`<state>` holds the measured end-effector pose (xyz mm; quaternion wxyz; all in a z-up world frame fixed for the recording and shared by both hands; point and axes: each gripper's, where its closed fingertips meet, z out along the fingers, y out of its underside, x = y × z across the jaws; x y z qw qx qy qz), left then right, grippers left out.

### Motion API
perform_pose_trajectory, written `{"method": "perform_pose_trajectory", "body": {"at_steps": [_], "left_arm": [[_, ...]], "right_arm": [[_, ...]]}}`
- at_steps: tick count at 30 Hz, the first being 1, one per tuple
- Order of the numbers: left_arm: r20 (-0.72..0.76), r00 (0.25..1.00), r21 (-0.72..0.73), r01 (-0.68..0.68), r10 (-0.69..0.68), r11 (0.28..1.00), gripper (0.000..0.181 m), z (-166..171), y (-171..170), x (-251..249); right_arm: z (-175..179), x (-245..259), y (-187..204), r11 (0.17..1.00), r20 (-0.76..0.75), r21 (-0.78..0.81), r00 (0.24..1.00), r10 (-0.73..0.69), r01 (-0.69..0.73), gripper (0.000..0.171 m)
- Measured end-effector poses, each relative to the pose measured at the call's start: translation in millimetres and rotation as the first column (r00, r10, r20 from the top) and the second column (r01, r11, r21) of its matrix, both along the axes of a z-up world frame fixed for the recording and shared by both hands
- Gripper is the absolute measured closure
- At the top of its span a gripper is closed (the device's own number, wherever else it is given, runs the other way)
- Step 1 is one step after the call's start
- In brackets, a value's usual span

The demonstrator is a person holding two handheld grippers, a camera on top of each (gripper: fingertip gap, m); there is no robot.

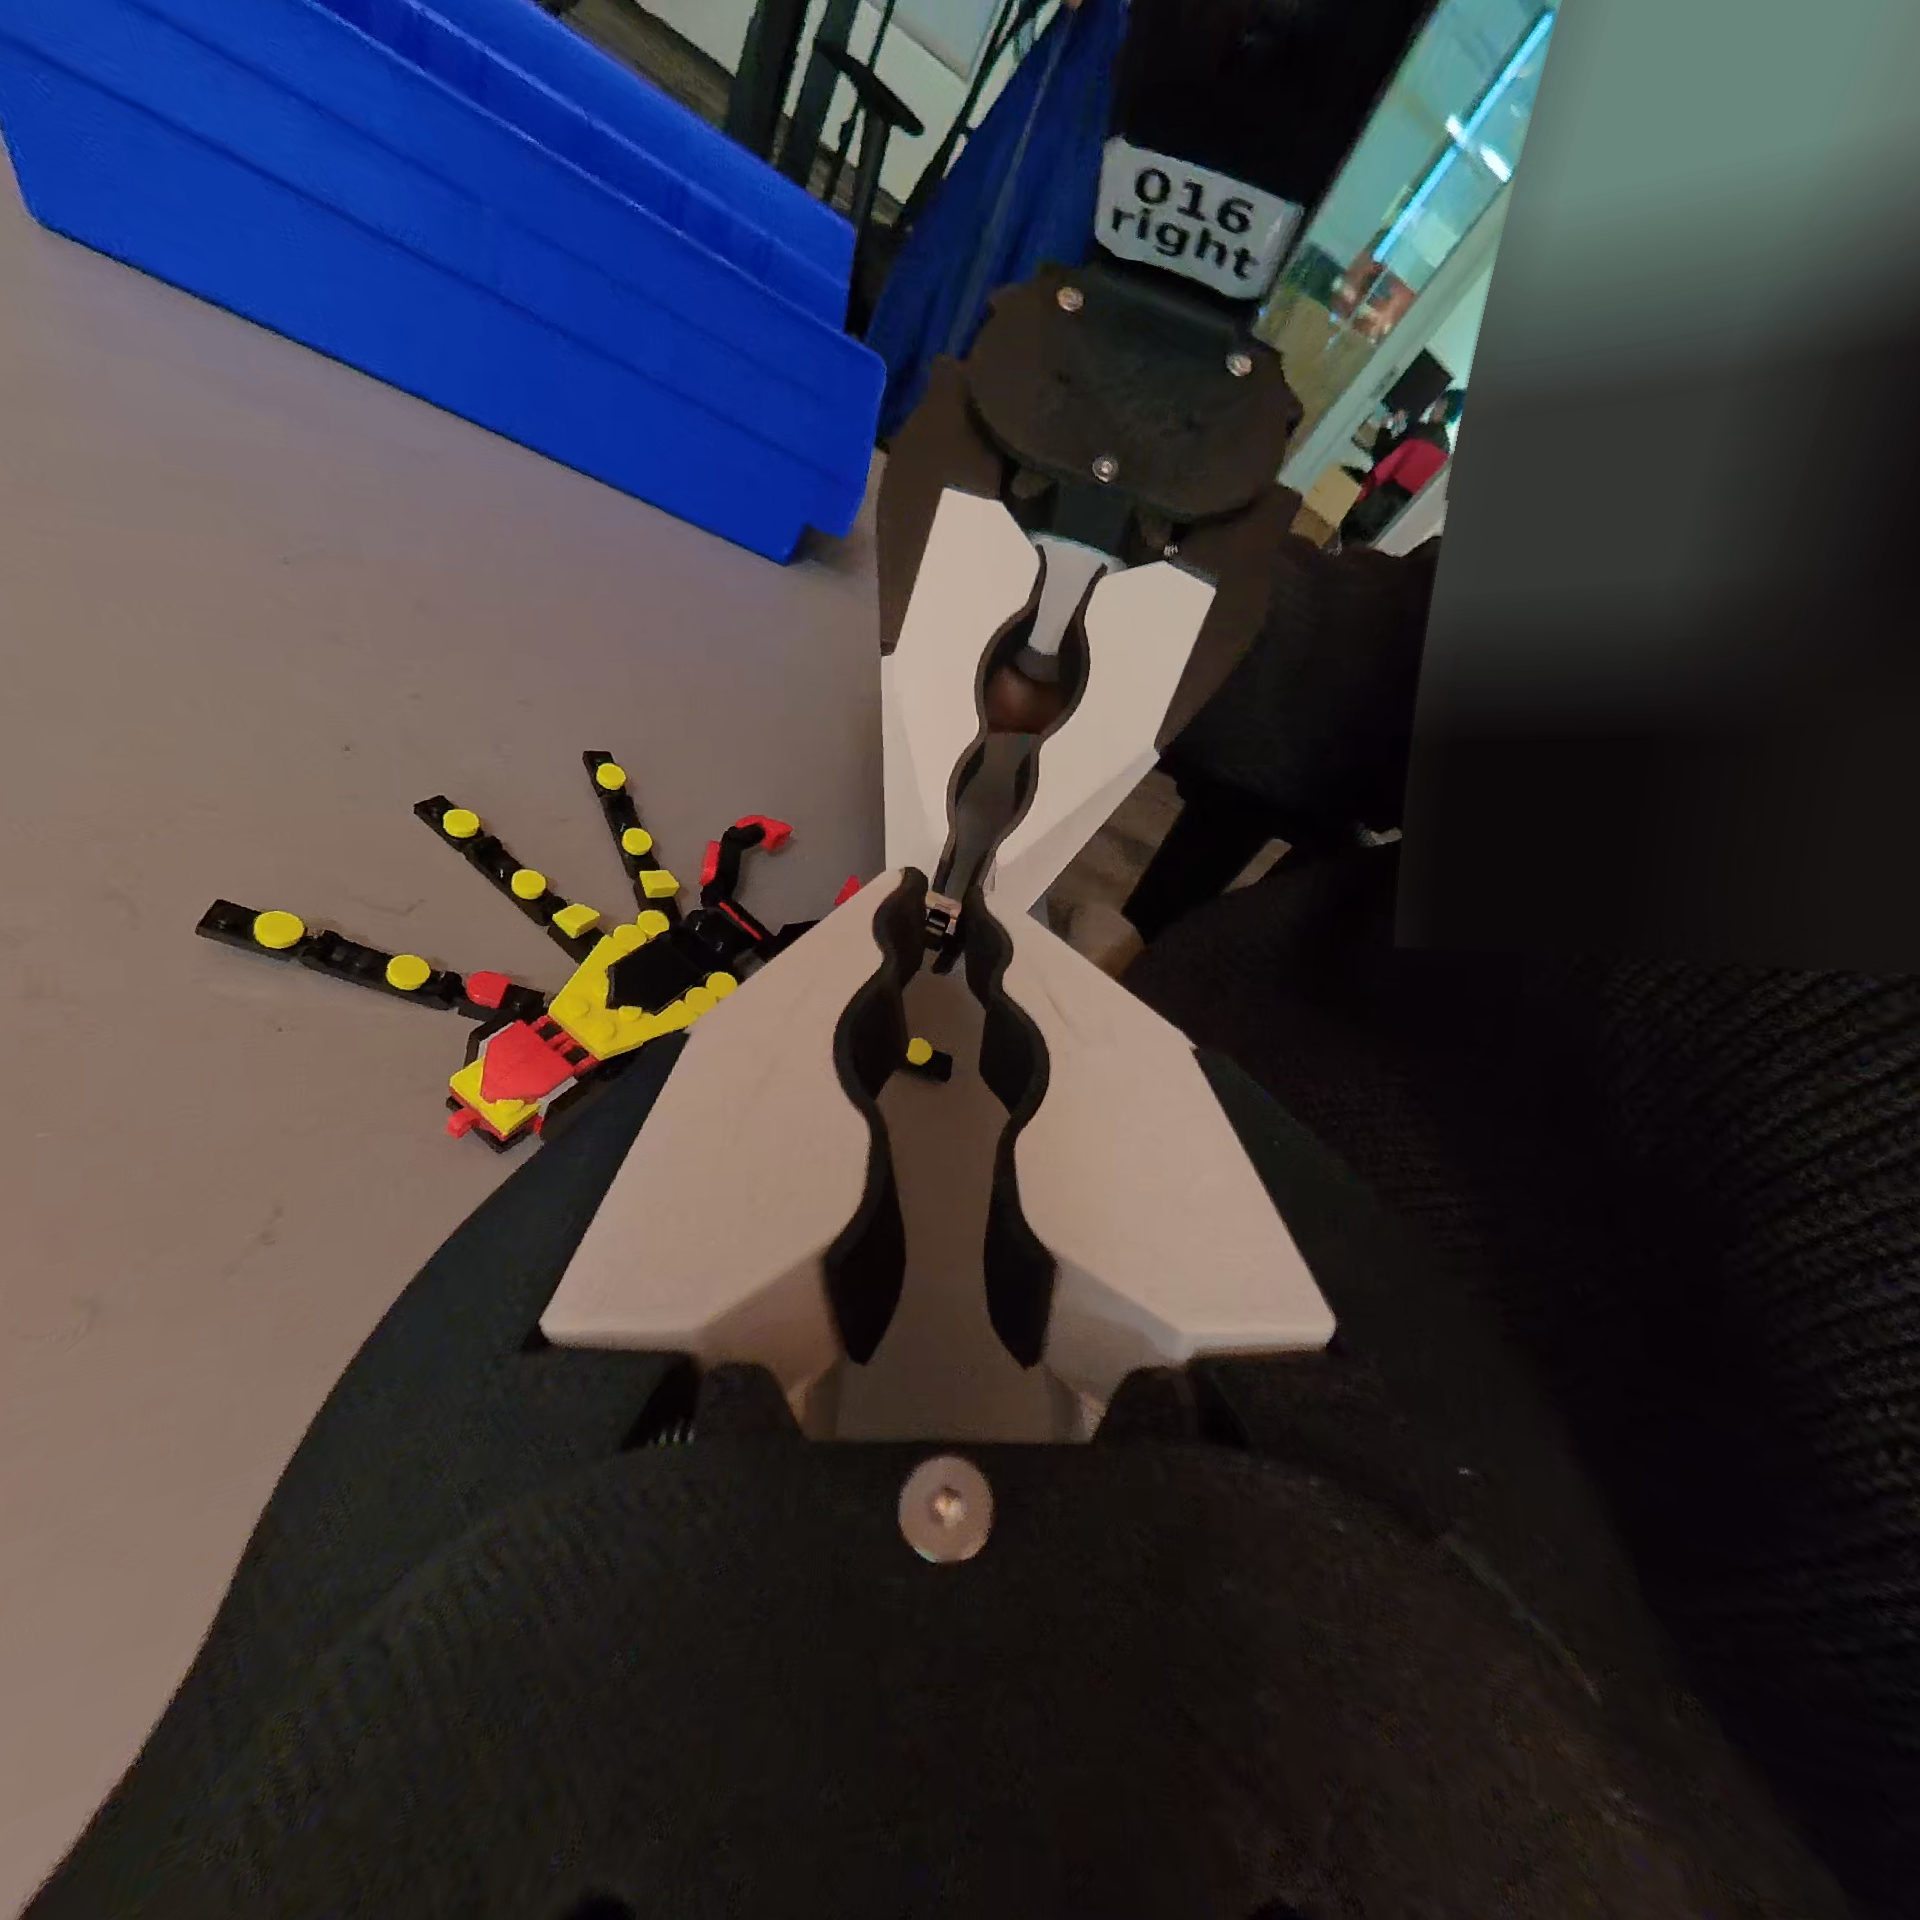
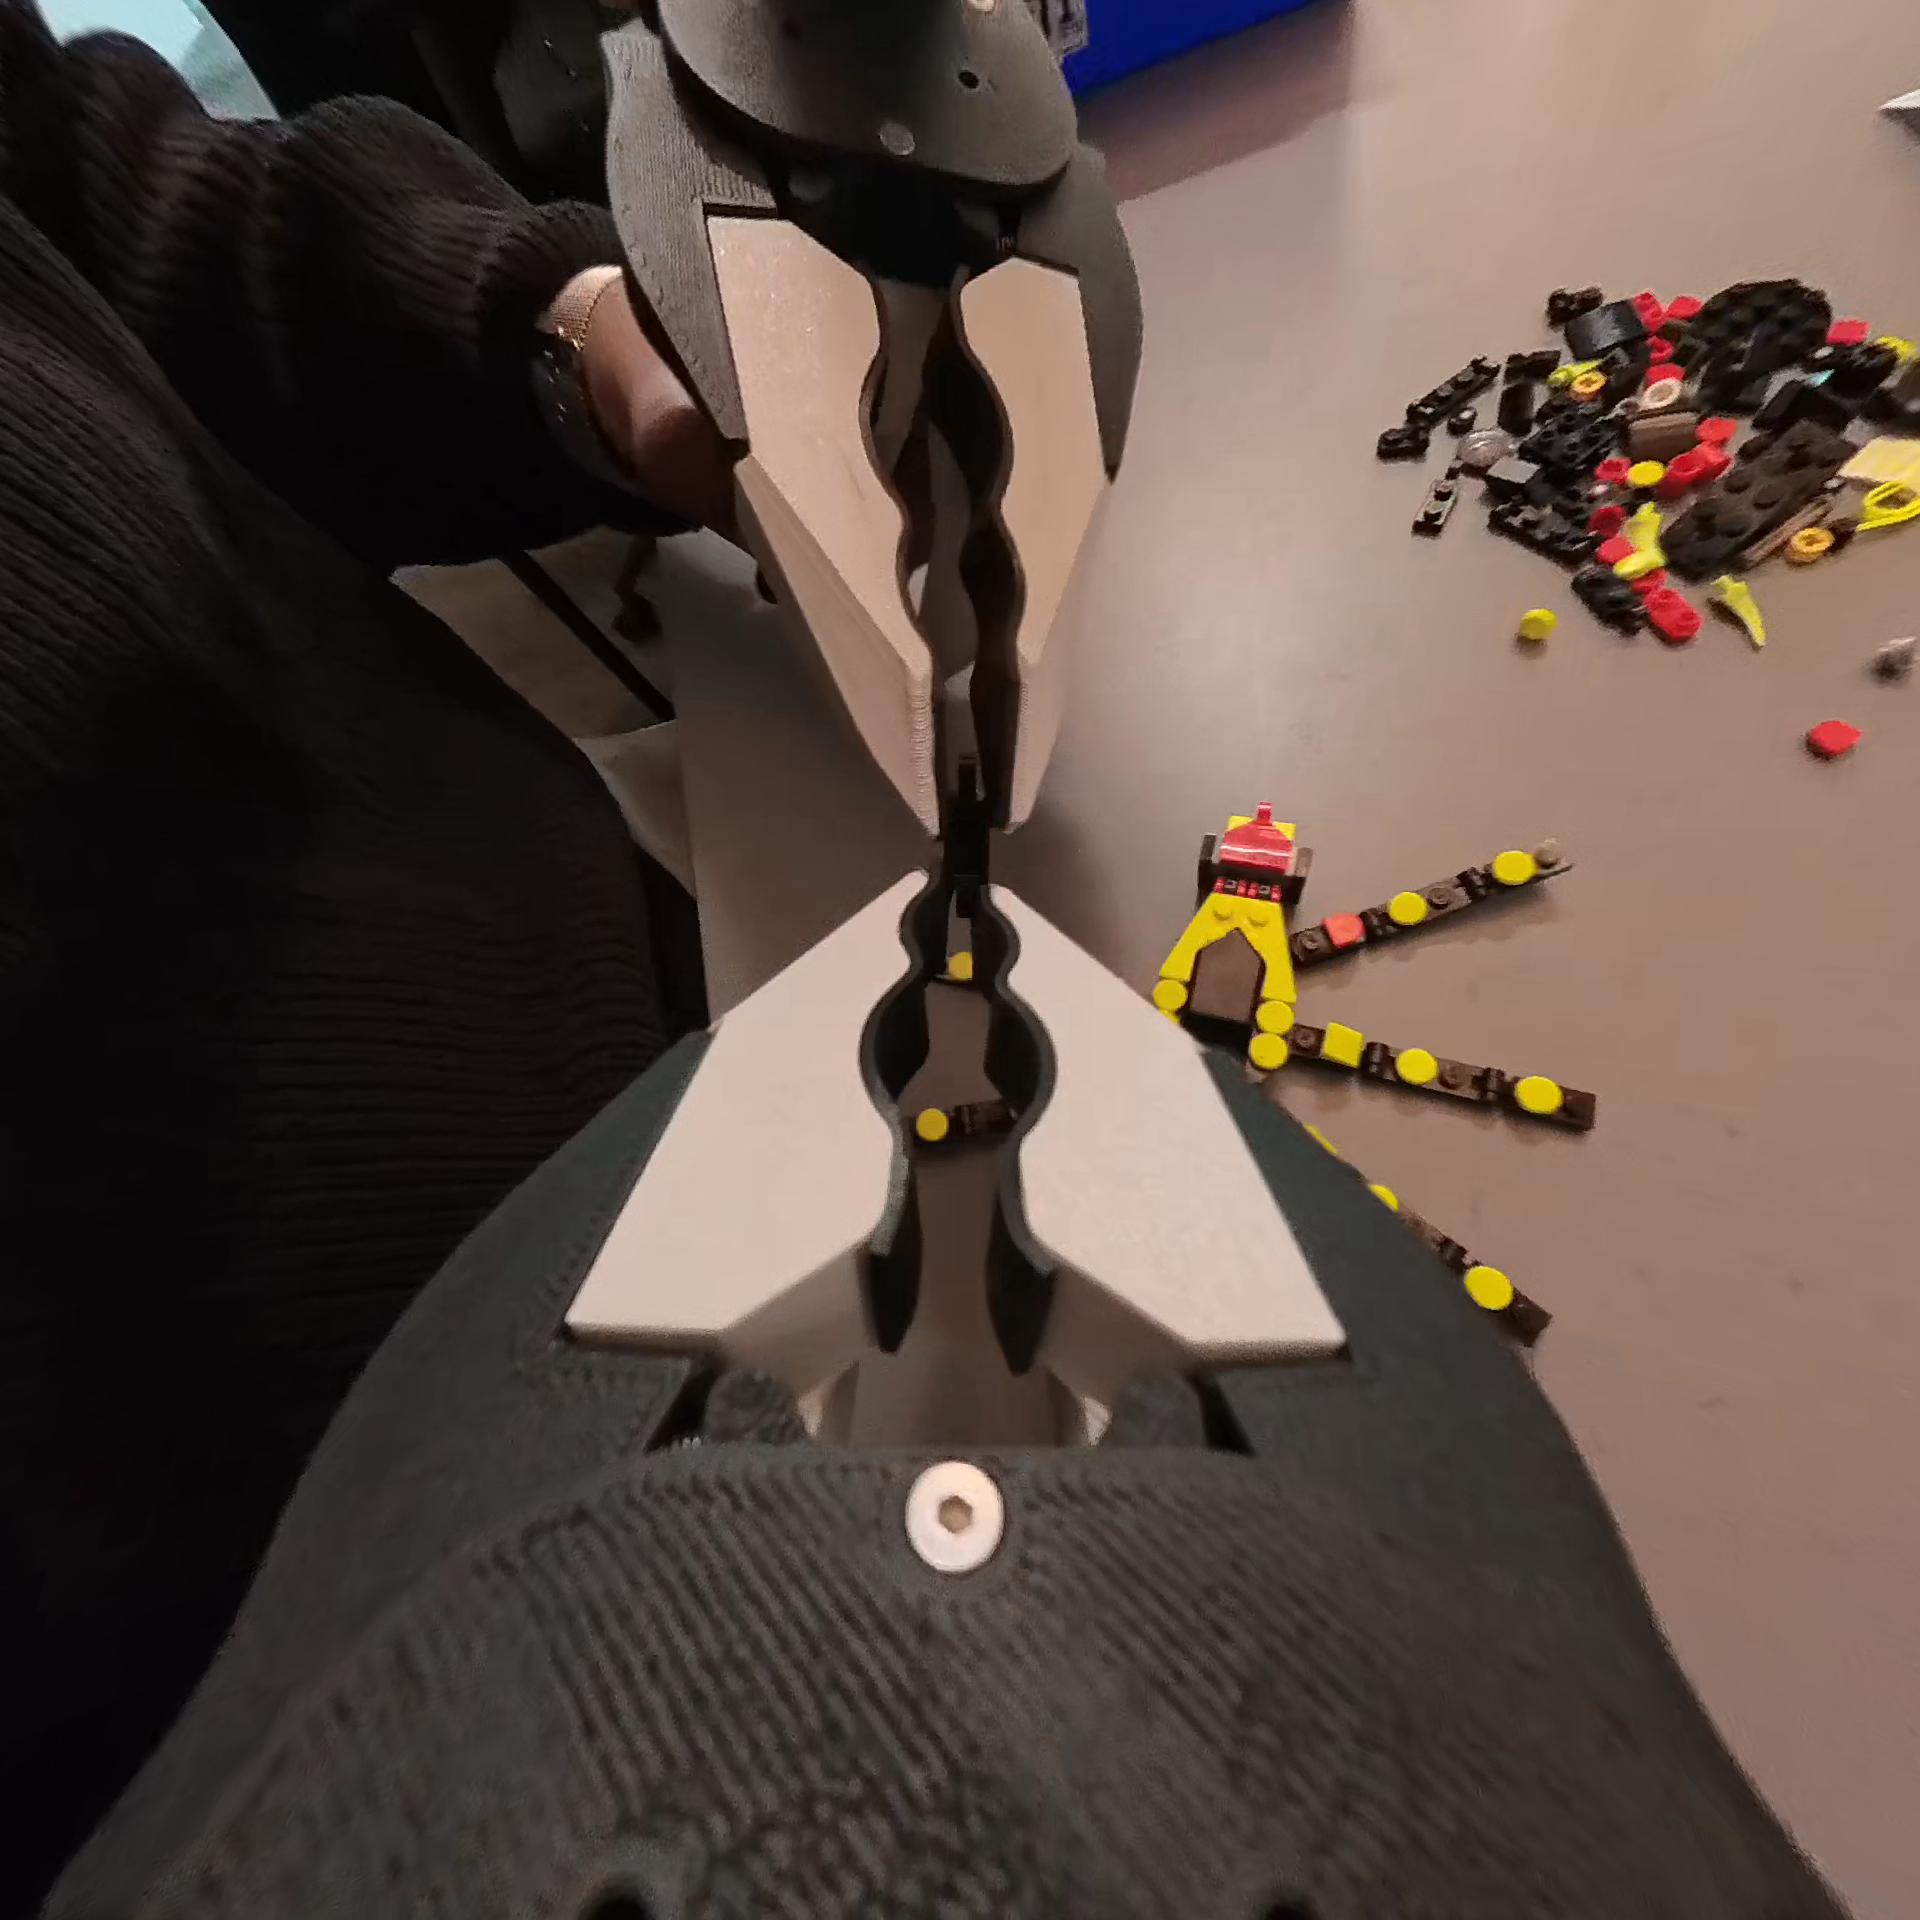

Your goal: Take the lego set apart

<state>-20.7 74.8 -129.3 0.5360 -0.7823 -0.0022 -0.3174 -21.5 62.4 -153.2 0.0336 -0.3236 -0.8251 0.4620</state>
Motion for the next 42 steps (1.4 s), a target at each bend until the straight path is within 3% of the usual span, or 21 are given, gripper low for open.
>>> {"method": "perform_pose_trajectory", "body": {"at_steps": [4,10,16,21,25,29,31,36,39,42], "left_arm": [[0.006,1.0,-0.025,-0.002,0.002,1.0,0.177,-5,1,-2],[0.032,0.999,-0.067,-0.011,0.014,0.998,0.176,-12,-2,-13],[0.141,0.99,-0.056,-0.003,0.011,0.998,0.175,-8,-2,-15],[0.178,0.984,-0.047,-0.002,0.01,0.999,0.176,-7,-1,-16],[0.098,0.976,-0.096,-0.185,0.194,0.978,0.176,-20,-6,-62],[-0.102,0.872,-0.187,-0.49,0.479,0.852,0.175,-55,-30,-143],[-0.117,0.812,-0.188,-0.584,0.572,0.79,0.175,-59,-35,-175],[-0.067,0.766,-0.227,-0.636,0.64,0.738,0.17,-66,-33,-200],[-0.1,0.75,-0.189,-0.659,0.654,0.728,0.152,-61,-35,-200],[-0.154,0.747,-0.164,-0.665,0.647,0.729,0.145,-58,-37,-196]], "right_arm": [[-4,-4,3,0.996,-0.062,0.085,0.998,-0.016,0.021,0.167],[8,-12,9,0.998,-0.076,-0.033,0.996,-0.052,0.05,0.166],[7,-12,8,0.989,0.004,-0.14,0.999,-0.048,0.048,0.146],[3,-14,6,0.986,0.021,-0.155,0.998,-0.053,0.056,0.152],[-4,-29,29,0.987,-0.064,-0.061,0.986,-0.151,0.147,0.153],[-6,-41,52,0.972,-0.112,-0.004,0.966,-0.233,0.234,0.153],[-12,-43,57,0.969,-0.109,0.017,0.964,-0.243,0.246,0.153],[-17,-47,62,0.963,-0.127,0.056,0.958,-0.257,0.265,0.128],[-5,-65,91,0.891,-0.257,0.095,0.875,-0.41,0.445,0.112],[19,-70,107,0.857,-0.4,0.084,0.804,-0.439,0.509,0.114]]}}
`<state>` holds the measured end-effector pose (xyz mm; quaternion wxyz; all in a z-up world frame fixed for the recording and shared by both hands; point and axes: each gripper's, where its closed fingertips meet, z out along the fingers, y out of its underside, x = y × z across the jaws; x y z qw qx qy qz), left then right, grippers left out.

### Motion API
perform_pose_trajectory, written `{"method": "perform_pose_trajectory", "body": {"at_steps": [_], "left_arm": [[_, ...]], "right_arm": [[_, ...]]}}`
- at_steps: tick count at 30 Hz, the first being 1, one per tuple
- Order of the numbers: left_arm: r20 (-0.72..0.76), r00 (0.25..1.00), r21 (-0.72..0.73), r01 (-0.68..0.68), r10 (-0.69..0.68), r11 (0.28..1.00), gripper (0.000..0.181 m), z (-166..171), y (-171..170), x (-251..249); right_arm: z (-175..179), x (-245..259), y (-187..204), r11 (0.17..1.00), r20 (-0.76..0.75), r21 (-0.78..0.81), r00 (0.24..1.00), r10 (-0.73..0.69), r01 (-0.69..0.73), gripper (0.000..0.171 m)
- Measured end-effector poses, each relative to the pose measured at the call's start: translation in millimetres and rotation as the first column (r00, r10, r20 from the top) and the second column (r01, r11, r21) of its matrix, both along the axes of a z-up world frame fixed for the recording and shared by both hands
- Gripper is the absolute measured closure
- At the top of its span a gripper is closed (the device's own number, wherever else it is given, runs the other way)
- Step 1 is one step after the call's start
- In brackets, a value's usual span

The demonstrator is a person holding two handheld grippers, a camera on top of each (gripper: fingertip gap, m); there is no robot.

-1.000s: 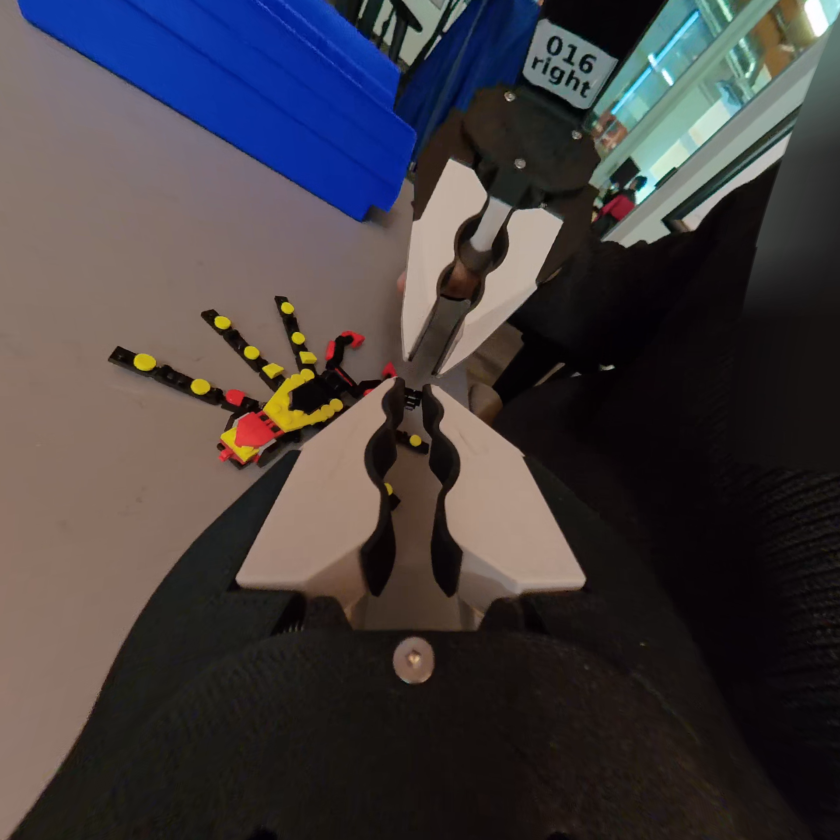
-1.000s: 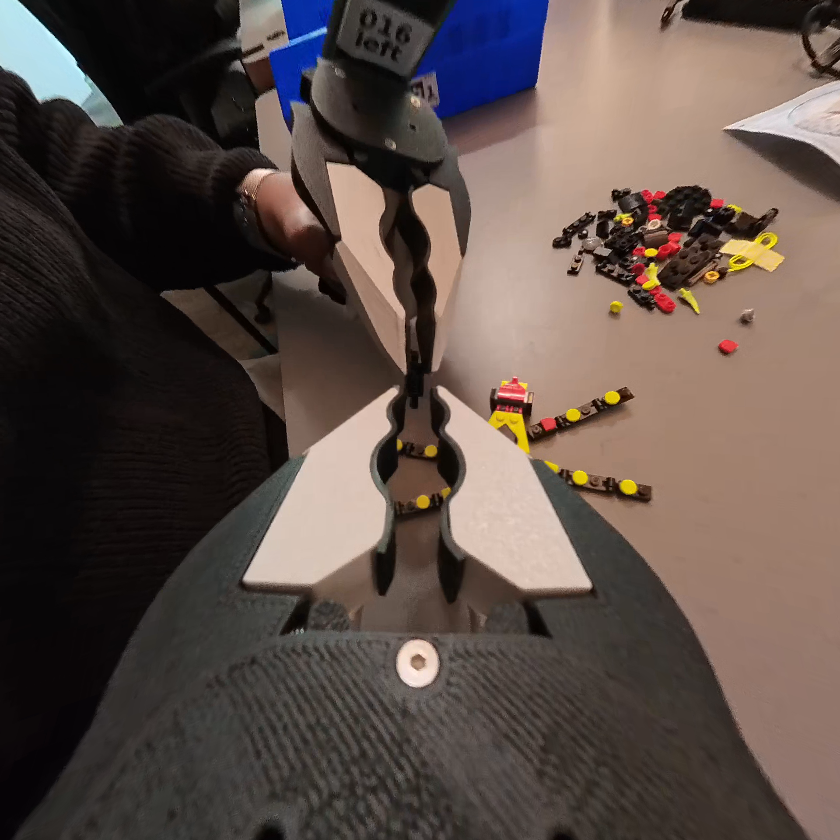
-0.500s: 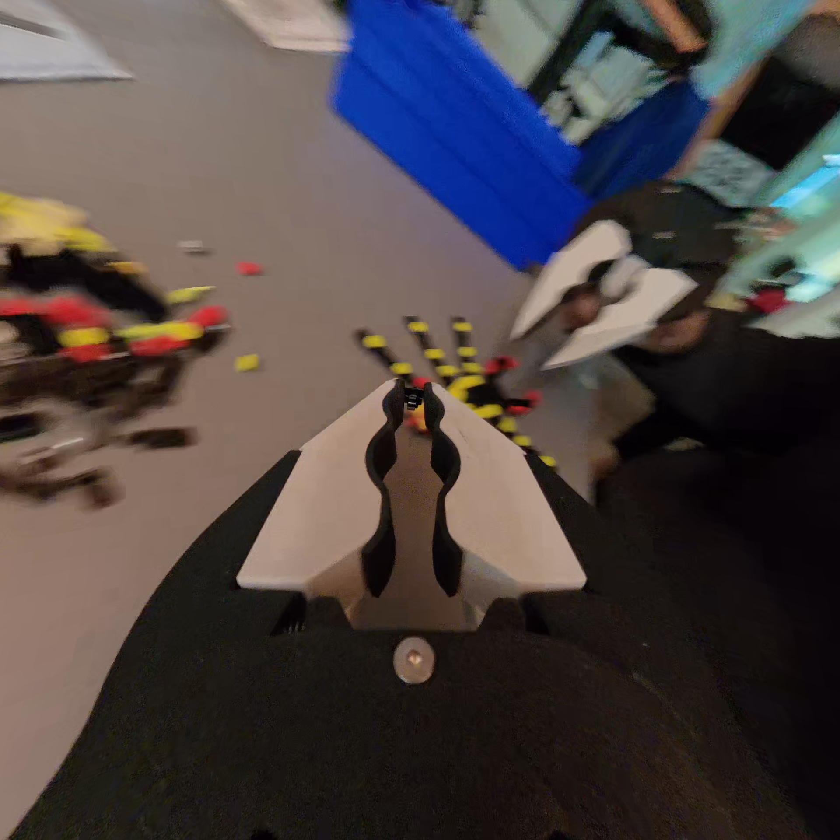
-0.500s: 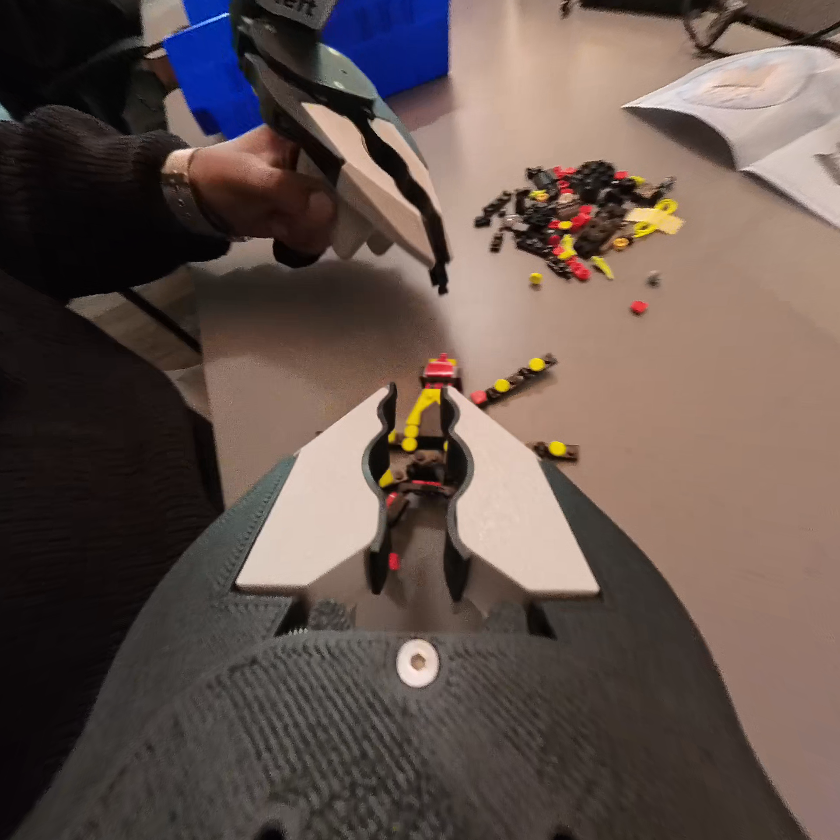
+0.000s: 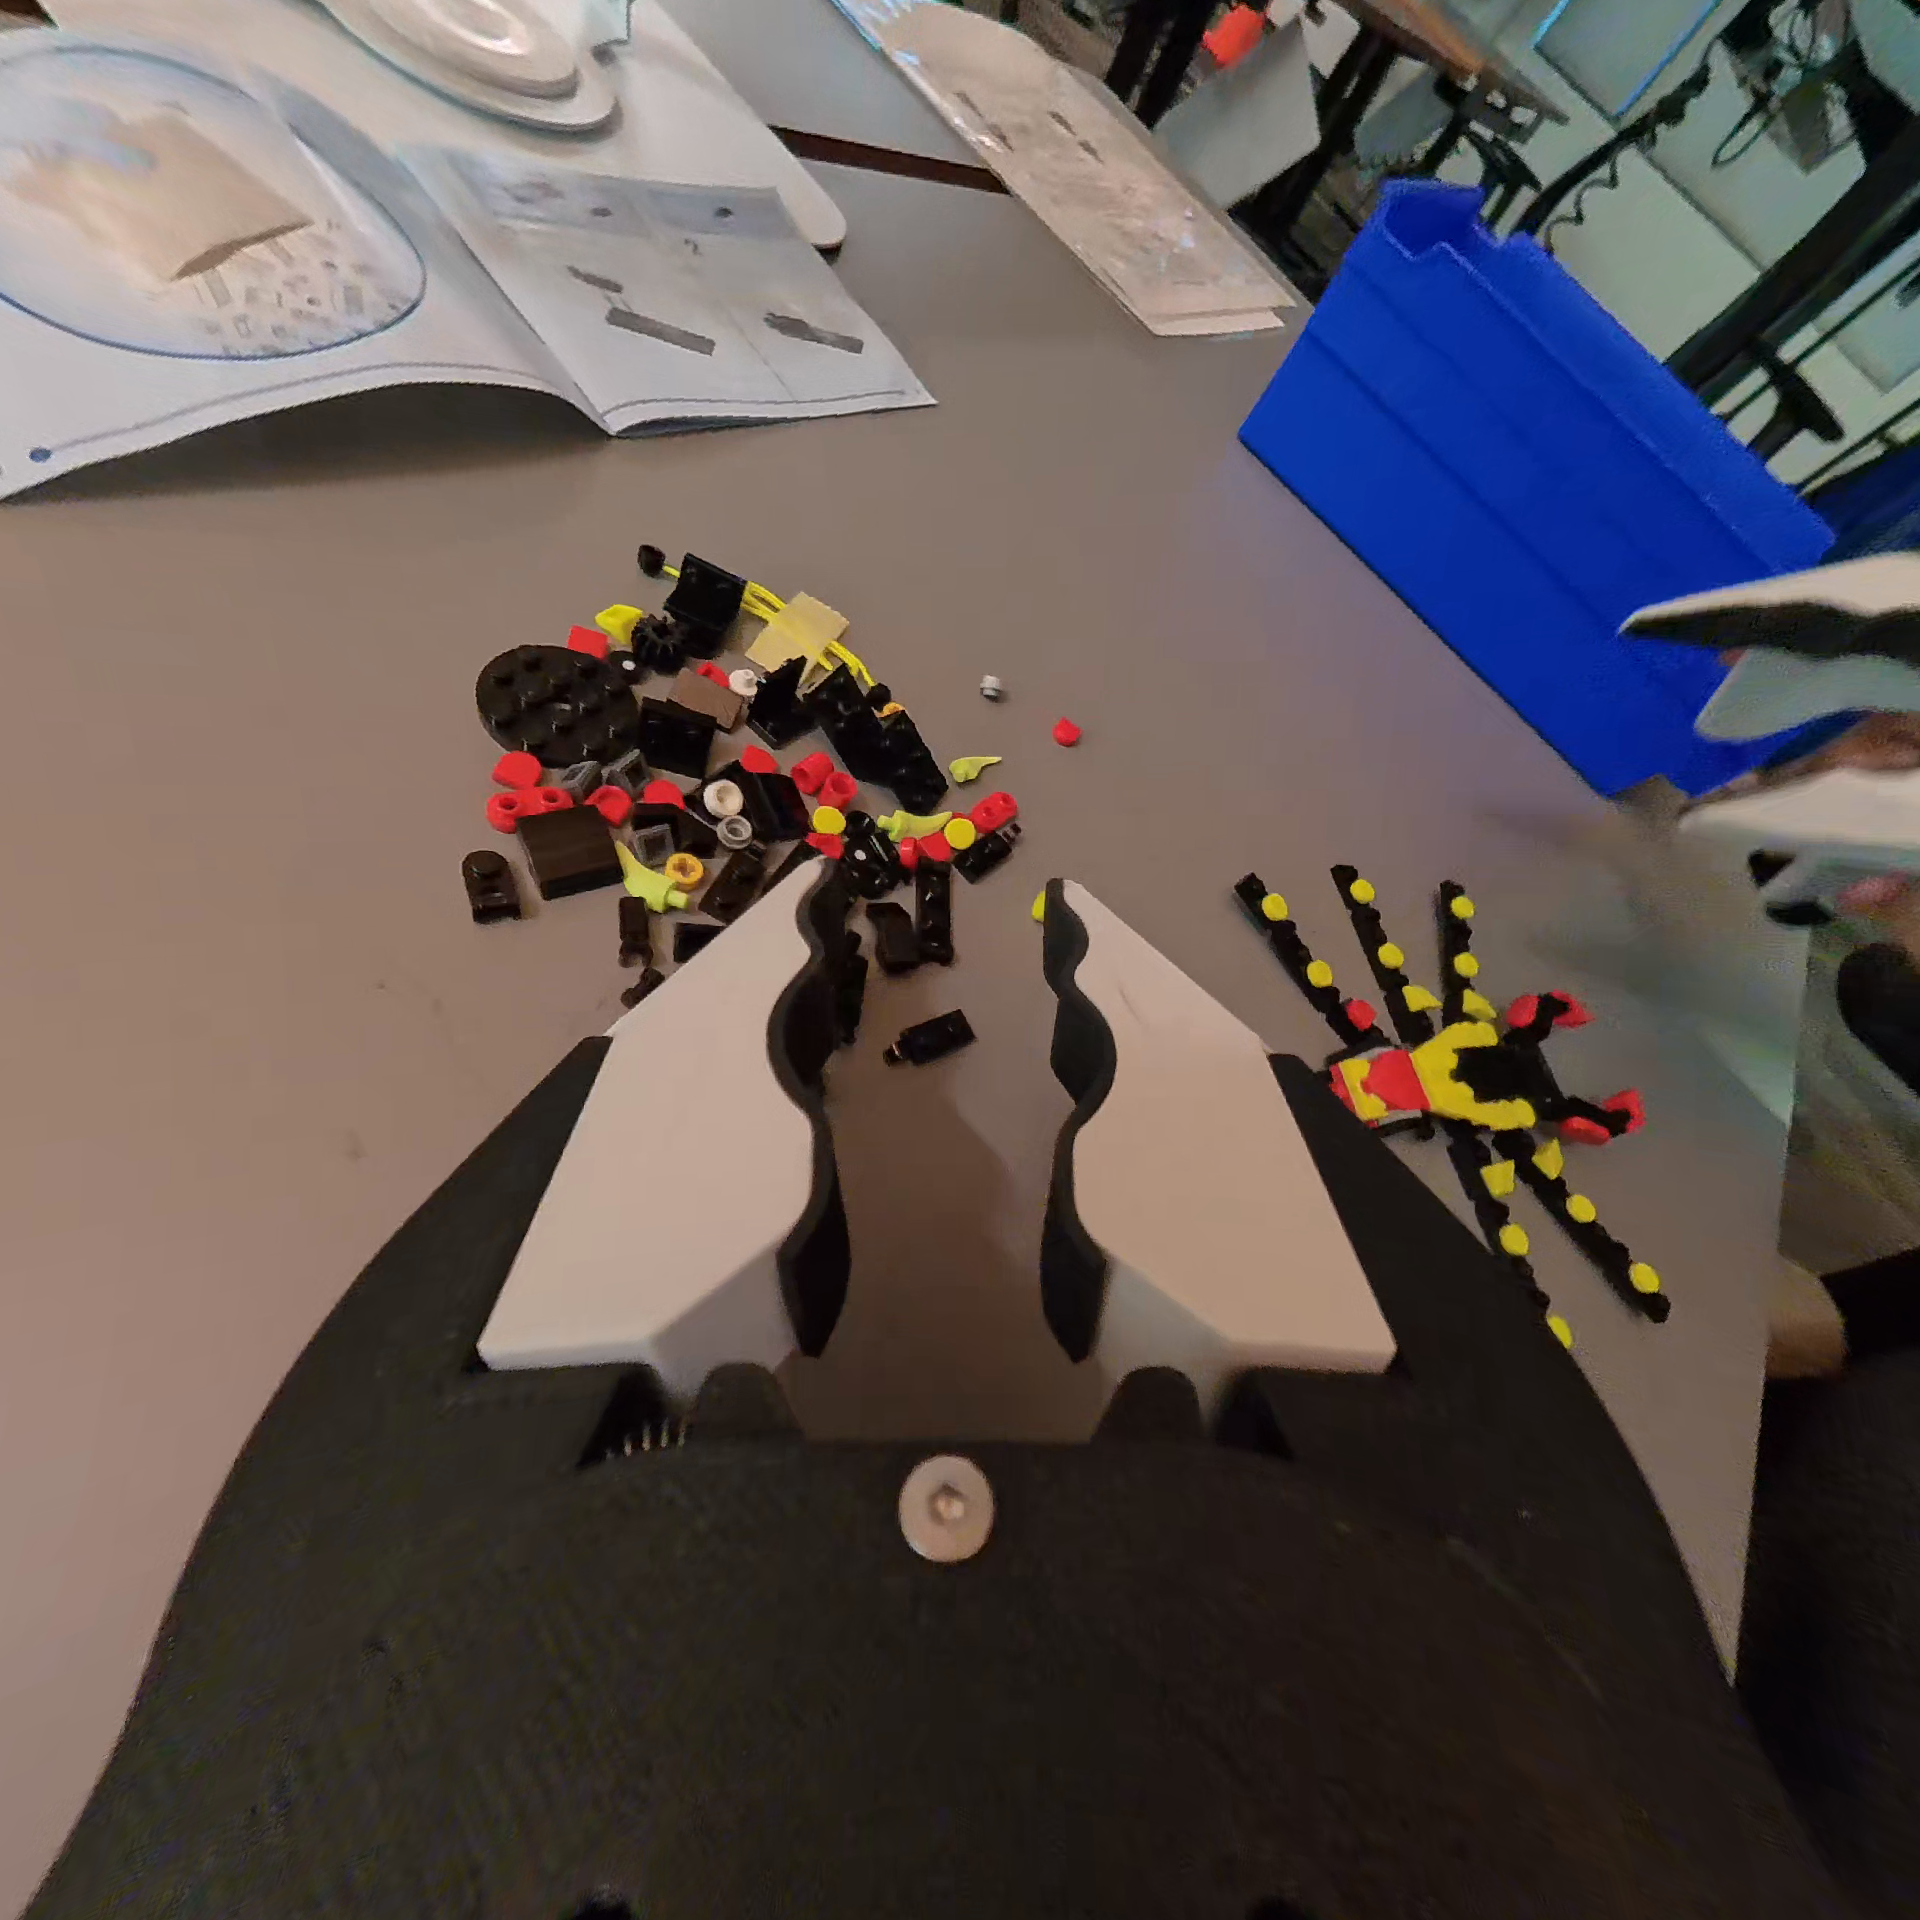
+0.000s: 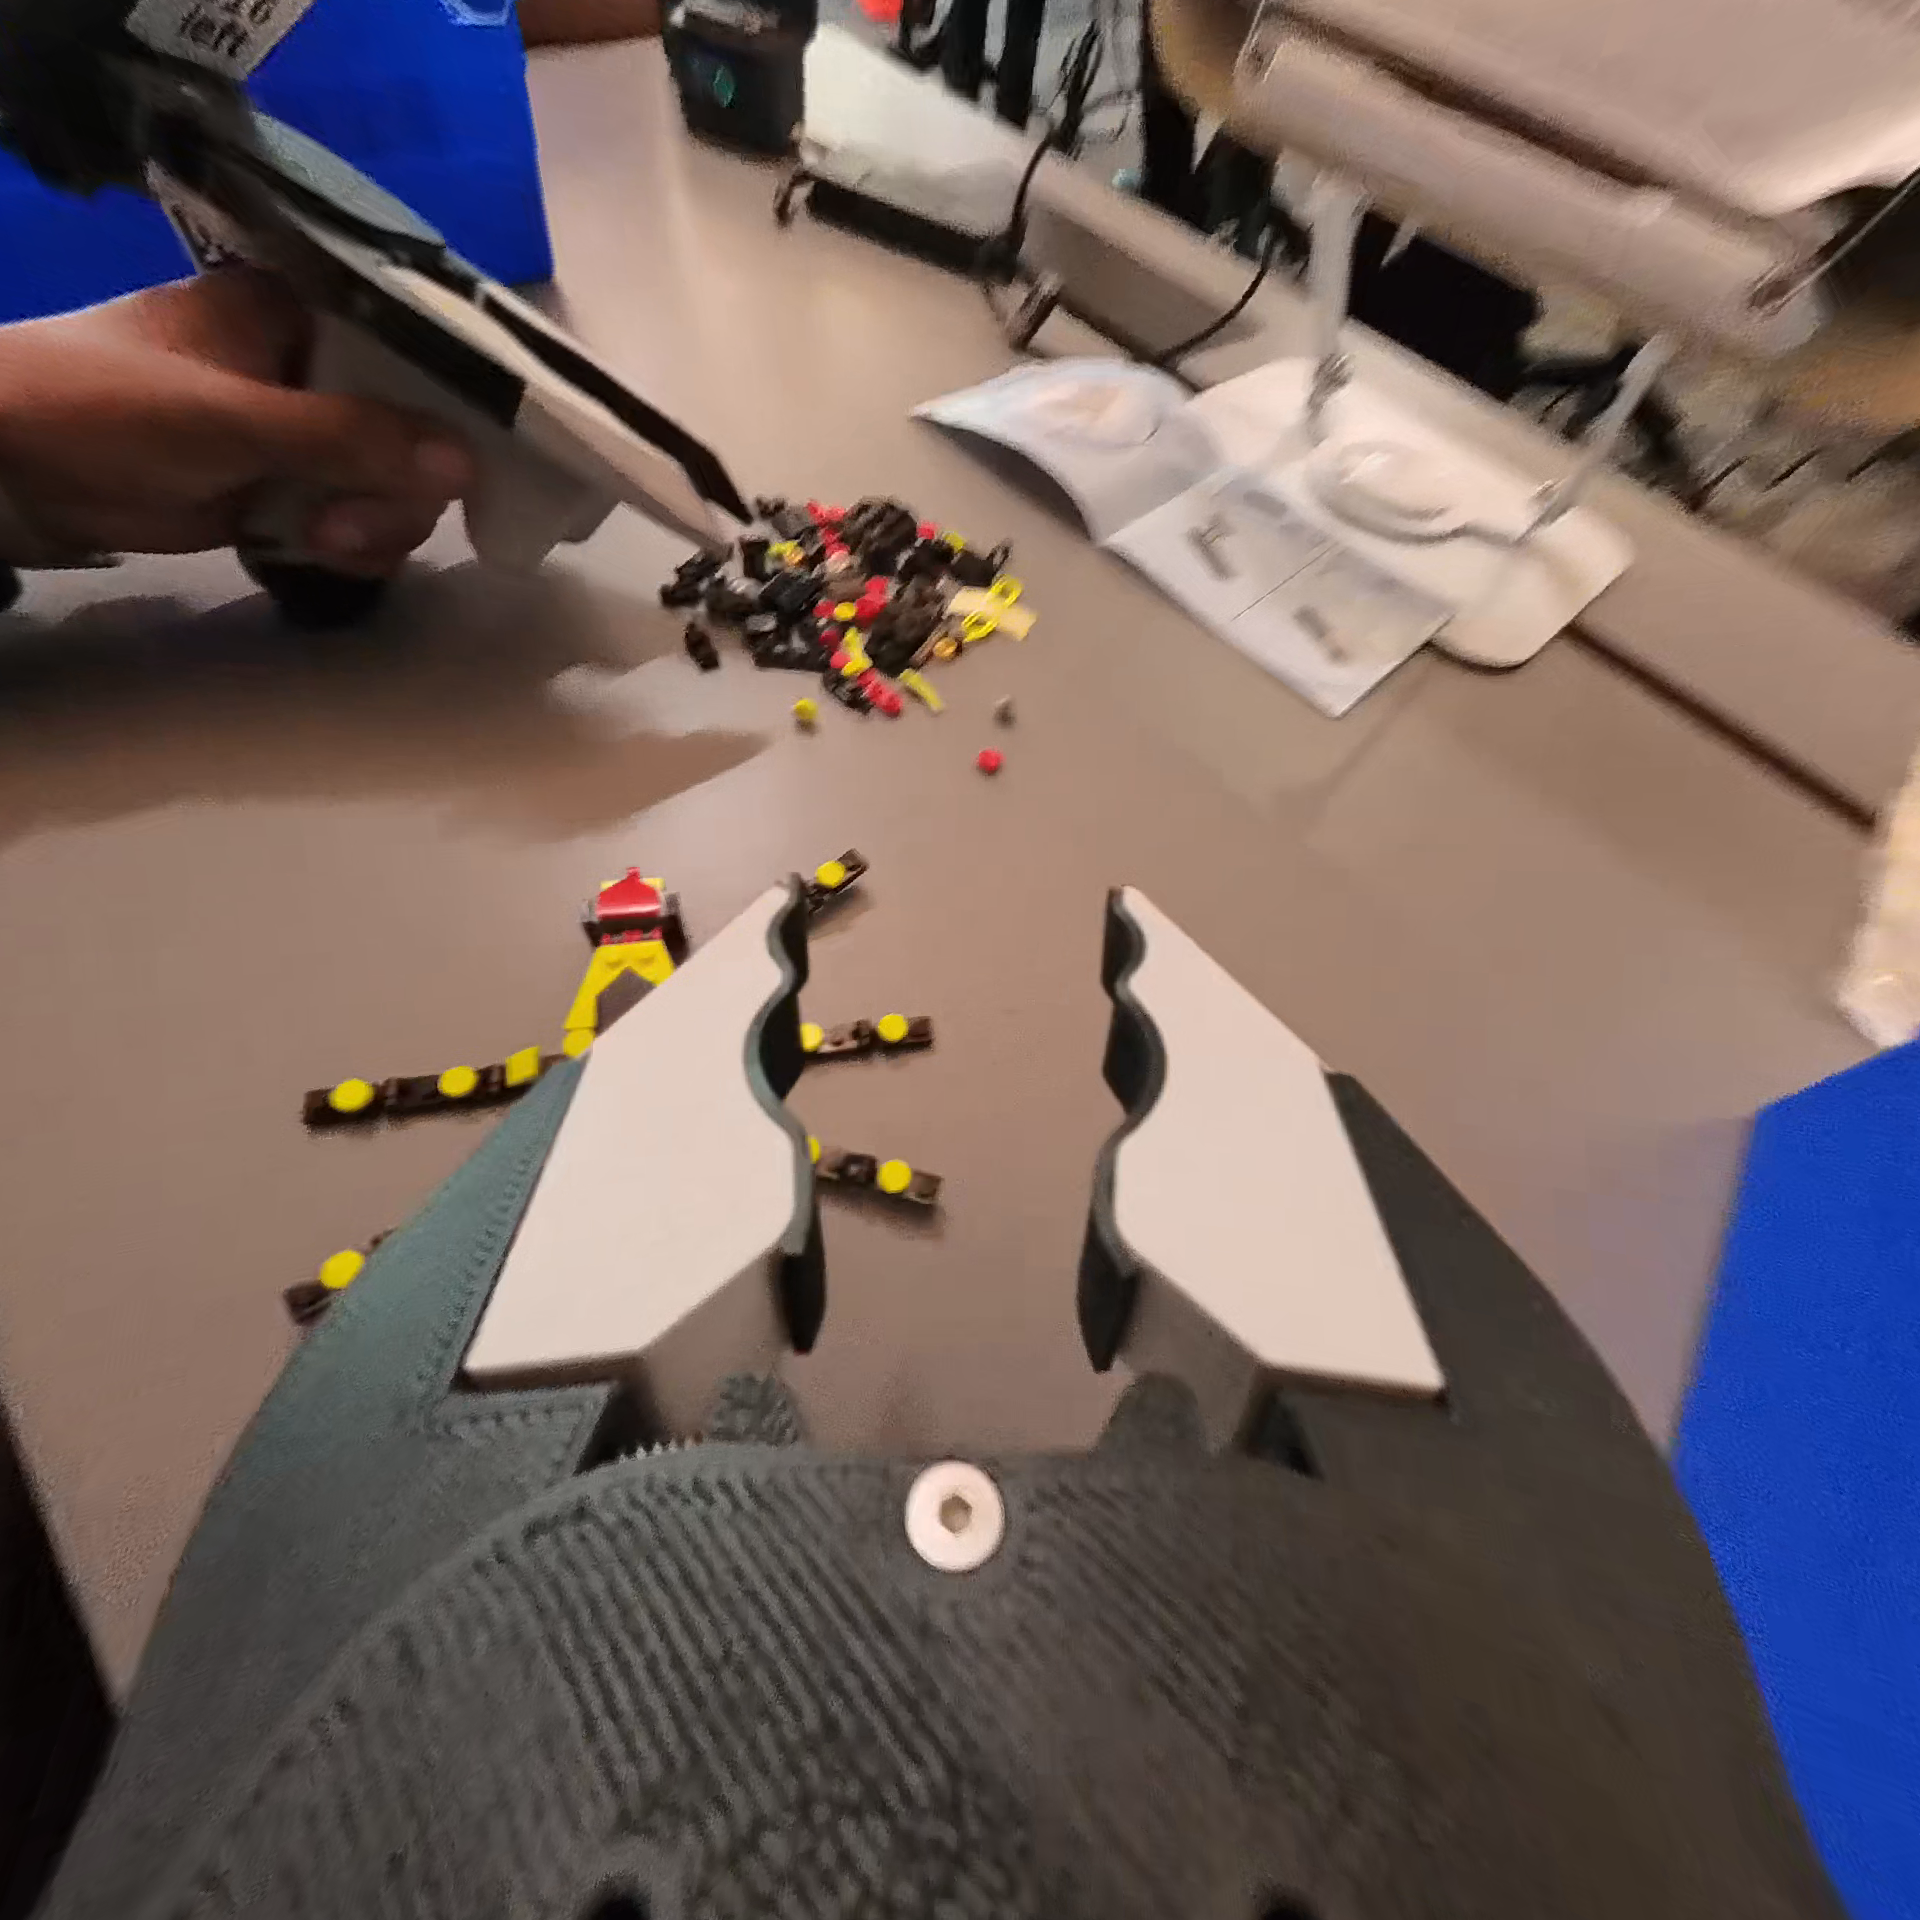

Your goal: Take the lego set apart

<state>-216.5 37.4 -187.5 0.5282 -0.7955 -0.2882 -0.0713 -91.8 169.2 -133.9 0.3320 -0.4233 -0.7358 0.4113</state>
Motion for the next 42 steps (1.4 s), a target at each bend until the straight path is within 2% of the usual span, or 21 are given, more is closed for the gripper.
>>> {"method": "perform_pose_trajectory", "body": {"at_steps": [1,4,6,8,13,14,15,17,18,20,23,26,29,31,32,33,36,42], "left_arm": [[-0.018,1.0,-0.006,0.01,-0.01,1.0,0.145,1,0,3],[-0.068,0.995,0.005,0.078,-0.077,0.997,0.144,11,6,21],[-0.104,0.983,0.014,0.15,-0.148,0.989,0.144,17,13,39],[-0.121,0.962,0.007,0.248,-0.246,0.969,0.144,19,21,61],[-0.164,0.843,-0.053,0.511,-0.512,0.858,0.152,11,37,124],[-0.173,0.823,-0.071,0.537,-0.541,0.841,0.152,9,39,132],[-0.174,0.809,-0.081,0.557,-0.562,0.827,0.152,7,41,139],[-0.173,0.807,-0.081,0.56,-0.565,0.824,0.151,5,51,146],[-0.165,0.823,-0.08,0.539,-0.544,0.839,0.152,3,59,145],[-0.138,0.821,-0.1,0.545,-0.554,0.832,0.151,-3,73,152],[-0.147,0.814,-0.196,0.533,-0.562,0.823,0.15,-16,79,158],[-0.133,0.816,-0.232,0.526,-0.562,0.818,0.148,-22,74,159],[-0.03,0.84,-0.217,0.524,-0.542,0.824,0.146,-24,65,159],[0.062,0.835,-0.209,0.547,-0.547,0.811,0.158,-25,57,163],[0.085,0.832,-0.212,0.552,-0.548,0.806,0.158,-27,54,164],[0.081,0.839,-0.207,0.543,-0.539,0.814,0.157,-27,53,162],[0.08,0.843,-0.226,0.535,-0.532,0.814,0.155,-27,51,163],[0.001,0.891,-0.264,0.438,-0.454,0.859,0.14,-24,64,159]], "right_arm": [[5,1,4,0.999,-0.034,0.041,0.999,-0.002,0.004,0.124],[6,3,22,0.975,-0.095,0.208,0.994,-0.057,0.076,0.131],[6,7,22,0.968,-0.121,0.239,0.992,-0.045,0.073,0.134],[3,15,6,0.979,-0.103,0.204,0.994,0.04,-0.018,0.131],[-26,44,-35,0.968,0.11,0.056,0.965,0.239,-0.246,0.115],[-32,51,-45,0.95,0.142,0.044,0.943,0.301,-0.309,0.112],[-37,67,-62,0.903,0.173,0.021,0.891,0.42,-0.43,0.115],[-48,105,-95,0.752,0.226,-0.011,0.731,0.644,-0.659,0.145],[-56,117,-104,0.702,0.258,0.005,0.679,0.687,-0.712,0.148],[-73,125,-111,0.656,0.339,0.067,0.635,0.694,-0.752,0.149],[-89,123,-105,0.653,0.397,0.144,0.648,0.65,-0.743,0.147],[-91,110,-88,0.719,0.409,0.143,0.702,0.583,-0.68,0.149],[-91,95,-63,0.788,0.415,0.154,0.763,0.496,-0.596,0.149],[-91,79,-43,0.849,0.41,0.192,0.827,0.386,-0.492,0.147],[-89,72,-36,0.873,0.396,0.197,0.851,0.344,-0.445,0.146],[-90,70,-32,0.884,0.398,0.193,0.857,0.327,-0.426,0.145],[-88,67,-31,0.91,0.397,0.131,0.862,0.315,-0.393,0.126],[-78,68,-59,0.924,0.393,0.003,0.85,0.351,-0.383,0.127]]}}
